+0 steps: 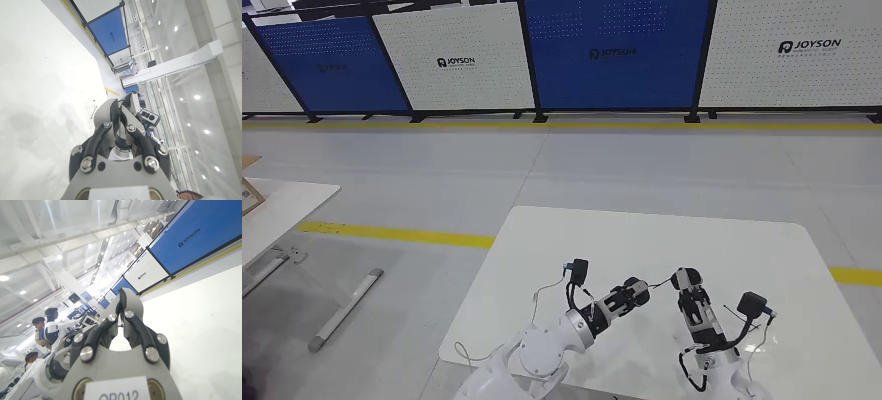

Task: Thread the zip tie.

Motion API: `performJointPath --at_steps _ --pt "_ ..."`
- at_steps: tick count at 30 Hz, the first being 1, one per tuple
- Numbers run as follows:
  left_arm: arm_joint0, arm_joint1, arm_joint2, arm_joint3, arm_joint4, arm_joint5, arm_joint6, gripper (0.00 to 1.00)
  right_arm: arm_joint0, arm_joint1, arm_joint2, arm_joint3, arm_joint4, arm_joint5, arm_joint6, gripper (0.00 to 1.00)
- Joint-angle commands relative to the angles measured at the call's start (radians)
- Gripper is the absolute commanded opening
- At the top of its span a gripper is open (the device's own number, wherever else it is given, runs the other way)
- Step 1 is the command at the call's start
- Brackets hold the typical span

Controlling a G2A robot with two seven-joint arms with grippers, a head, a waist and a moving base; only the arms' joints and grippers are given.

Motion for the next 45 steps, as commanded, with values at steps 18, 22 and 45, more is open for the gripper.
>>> performJointPath --at_steps 18,22,45 --pt "0.007 0.000 -0.002 -0.004 0.018 0.000 0.006 0.00 0.003 -0.007 -0.001 0.005 -0.002 0.000 0.005 0.00" --pt "0.004 -0.001 -0.003 -0.005 0.015 0.002 0.005 0.00 0.004 -0.008 0.001 0.005 -0.004 0.000 0.022 0.11" --pt "0.012 -0.007 -0.043 -0.035 -0.085 0.021 0.071 0.00 -0.022 0.010 0.040 -0.022 0.021 0.022 0.087 1.00"
